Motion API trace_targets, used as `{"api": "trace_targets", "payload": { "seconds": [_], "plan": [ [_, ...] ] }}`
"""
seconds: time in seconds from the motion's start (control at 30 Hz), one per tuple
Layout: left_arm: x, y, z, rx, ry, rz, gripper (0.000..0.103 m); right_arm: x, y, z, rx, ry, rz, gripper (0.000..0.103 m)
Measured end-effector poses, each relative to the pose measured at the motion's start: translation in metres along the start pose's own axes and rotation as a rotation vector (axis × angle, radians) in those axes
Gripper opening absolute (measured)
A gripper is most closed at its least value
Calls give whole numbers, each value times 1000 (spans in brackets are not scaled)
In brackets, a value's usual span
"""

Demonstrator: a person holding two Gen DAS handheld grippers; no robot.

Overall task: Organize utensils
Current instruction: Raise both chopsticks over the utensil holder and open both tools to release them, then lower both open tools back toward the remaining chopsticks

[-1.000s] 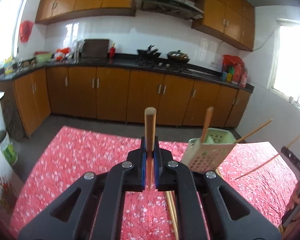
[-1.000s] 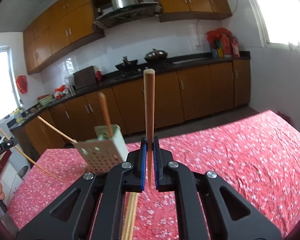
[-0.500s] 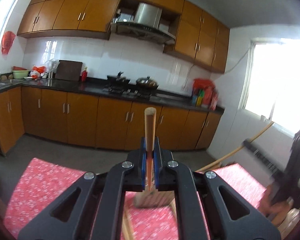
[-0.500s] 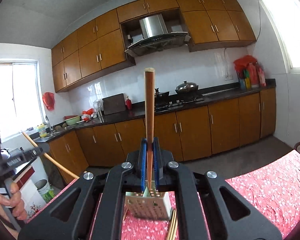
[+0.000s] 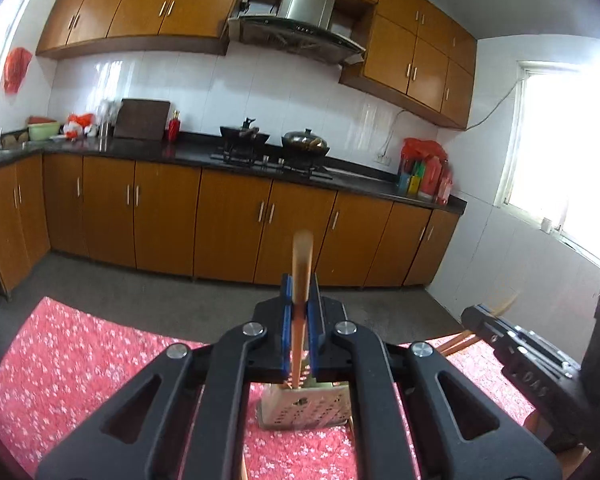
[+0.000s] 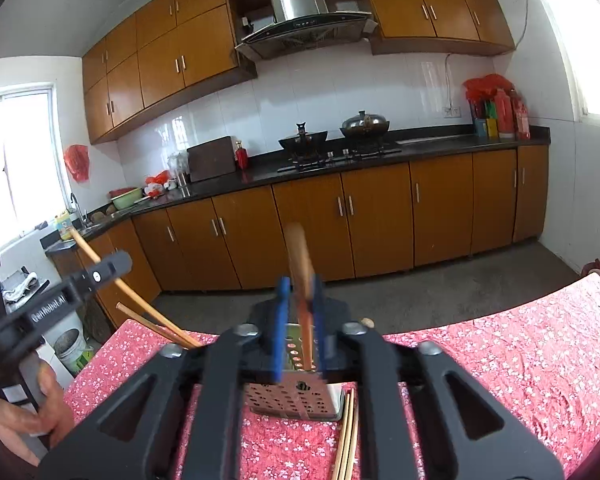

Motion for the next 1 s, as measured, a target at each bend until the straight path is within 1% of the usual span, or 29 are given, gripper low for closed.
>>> {"api": "trace_targets", "payload": {
  "seconds": [0.03,0.07,0.17,0.23,0.33,0.4,0.5,0.57,0.6,0.63,0.67,0.7,0.73,0.77,0.8,0.83,0.9,1.0],
  "plan": [
    [2,-2,-2,-2,-1,-5,14,-1,2,-4,-16,-4,-1,39],
    [3,-1,-5,-8,1,-7,15,-2,3,-9,-31,-8,-2,42],
    [8,0,-21,-35,9,-2,21,-6,10,-21,-60,-20,7,42],
    [13,2,-34,-58,13,-11,28,-13,13,-35,-85,-31,25,42],
    [25,-2,-58,-80,40,-25,30,-26,11,-56,-108,-66,44,45],
    [37,-13,-74,-82,71,-28,31,-38,2,-63,-94,-101,56,46],
    [58,-36,-85,-51,137,-28,35,-57,-26,-57,-9,-158,64,46],
    [75,-61,-82,7,178,-26,35,-70,-58,-40,109,-171,81,44],
    [82,-74,-78,40,198,-22,35,-75,-77,-30,178,-166,95,36],
    [91,-90,-71,86,229,-15,35,-78,-97,-19,251,-147,112,31],
    [99,-105,-65,129,245,-15,35,-78,-111,-12,300,-131,120,24],
    [107,-122,-58,185,245,-28,35,-77,-130,-2,363,-112,127,20],
    [111,-134,-53,221,241,-42,35,-74,-147,6,418,-90,132,19],
    [115,-144,-49,254,235,-55,35,-71,-159,12,455,-73,132,16],
    [118,-157,-45,290,225,-67,35,-67,-170,16,485,-61,129,16],
    [119,-165,-43,307,220,-72,35,-61,-181,21,517,-51,119,16],
    [118,-178,-38,343,204,-78,35,-55,-192,25,542,-41,111,16],
    [116,-186,-36,366,187,-73,35,-51,-200,30,566,-49,99,15]
  ]
}}
Point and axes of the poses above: each gripper's, at about its wrist camera, not at the fingertips, and z roughly the way its jaws point, x to its left, y to its top, the point moved 2 cm from there along z, roughly the way its jaws point
